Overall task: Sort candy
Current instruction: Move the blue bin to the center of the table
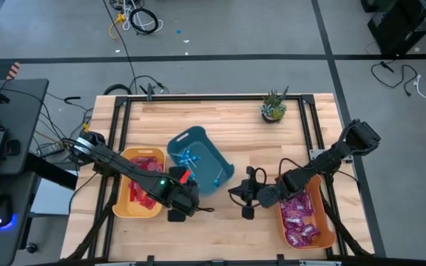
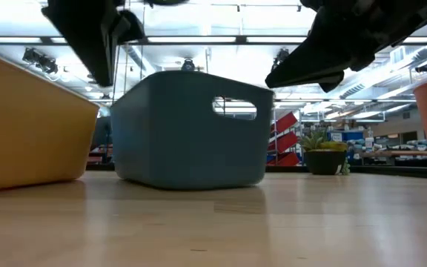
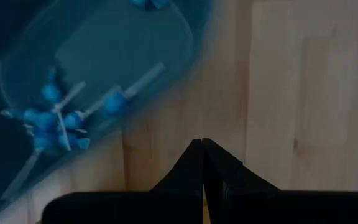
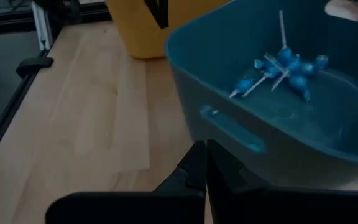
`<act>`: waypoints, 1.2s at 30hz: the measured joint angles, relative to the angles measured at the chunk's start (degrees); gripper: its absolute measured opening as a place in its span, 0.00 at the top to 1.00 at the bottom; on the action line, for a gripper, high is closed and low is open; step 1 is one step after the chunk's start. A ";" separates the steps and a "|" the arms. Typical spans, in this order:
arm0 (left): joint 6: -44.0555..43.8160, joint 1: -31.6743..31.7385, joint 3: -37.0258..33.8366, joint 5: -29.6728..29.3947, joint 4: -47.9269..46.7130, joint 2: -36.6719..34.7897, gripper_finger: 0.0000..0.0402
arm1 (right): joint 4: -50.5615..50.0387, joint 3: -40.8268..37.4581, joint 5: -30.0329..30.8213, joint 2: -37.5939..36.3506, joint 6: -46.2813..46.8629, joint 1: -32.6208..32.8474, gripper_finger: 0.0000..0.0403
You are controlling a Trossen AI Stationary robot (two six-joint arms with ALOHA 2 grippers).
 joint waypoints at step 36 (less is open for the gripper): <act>6.82 13.32 2.64 -20.04 -15.77 -0.03 1.00 | -8.41 0.00 9.61 -1.70 -0.54 -6.34 1.00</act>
